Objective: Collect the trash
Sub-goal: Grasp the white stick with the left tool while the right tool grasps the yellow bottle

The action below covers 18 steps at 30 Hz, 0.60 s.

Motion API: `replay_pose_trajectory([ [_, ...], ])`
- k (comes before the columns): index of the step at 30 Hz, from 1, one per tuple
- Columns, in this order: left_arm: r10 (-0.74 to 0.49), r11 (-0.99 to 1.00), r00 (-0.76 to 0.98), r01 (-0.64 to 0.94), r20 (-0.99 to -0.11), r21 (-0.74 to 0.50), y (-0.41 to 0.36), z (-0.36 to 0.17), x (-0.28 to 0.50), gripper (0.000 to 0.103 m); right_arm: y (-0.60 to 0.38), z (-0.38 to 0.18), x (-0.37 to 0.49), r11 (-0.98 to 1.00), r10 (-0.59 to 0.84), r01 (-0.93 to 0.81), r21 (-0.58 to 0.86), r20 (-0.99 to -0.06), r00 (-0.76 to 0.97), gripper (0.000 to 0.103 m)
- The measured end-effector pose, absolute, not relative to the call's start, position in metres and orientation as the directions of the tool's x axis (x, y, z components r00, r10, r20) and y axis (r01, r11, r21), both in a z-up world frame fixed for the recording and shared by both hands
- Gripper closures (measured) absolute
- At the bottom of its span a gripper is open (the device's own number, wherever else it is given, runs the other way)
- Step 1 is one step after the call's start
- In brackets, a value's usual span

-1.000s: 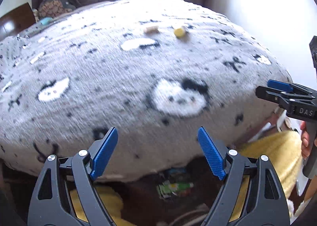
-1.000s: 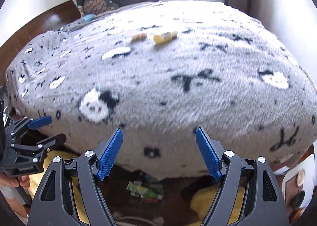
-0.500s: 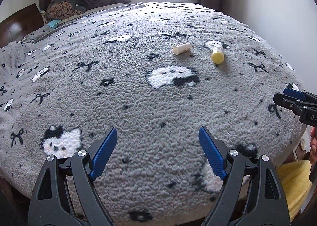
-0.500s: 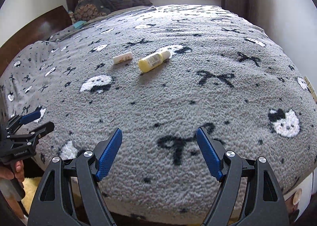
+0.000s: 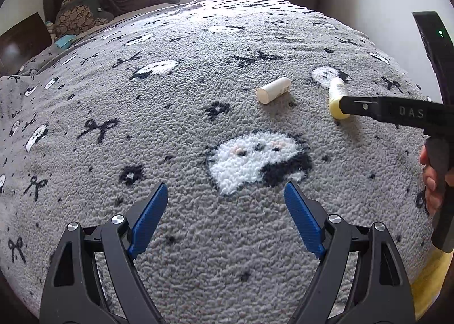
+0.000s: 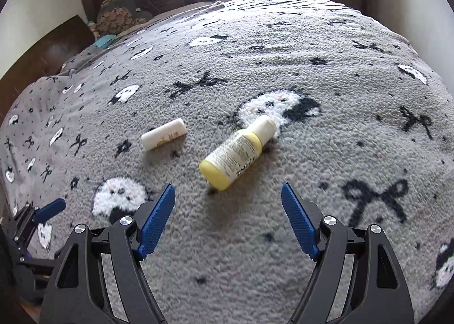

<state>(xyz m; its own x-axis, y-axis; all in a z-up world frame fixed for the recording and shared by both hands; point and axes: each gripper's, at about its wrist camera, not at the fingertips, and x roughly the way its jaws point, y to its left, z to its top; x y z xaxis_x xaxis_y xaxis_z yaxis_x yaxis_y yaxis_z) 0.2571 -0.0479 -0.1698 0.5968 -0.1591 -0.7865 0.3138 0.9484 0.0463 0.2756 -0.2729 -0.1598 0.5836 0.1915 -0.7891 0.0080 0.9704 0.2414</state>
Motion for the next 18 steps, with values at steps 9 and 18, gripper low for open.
replay_pose_trajectory([
  [9, -0.186, 0.943, 0.588, 0.332, -0.787, 0.026, -0.062, -0.176, 0.296, 0.024, -0.262, -0.180, 0.320, 0.973, 0.169, 0.039, 0.226, -0.825, 0.540, 0.049],
  [18, -0.208, 0.928, 0.584, 0.371, -0.785, 0.030, -0.100, -0.181, 0.343, 0.025, -0.285, -0.171, 0.315, 0.987, 0.127, 0.007, 0.161, -0.805, 0.580, 0.051],
])
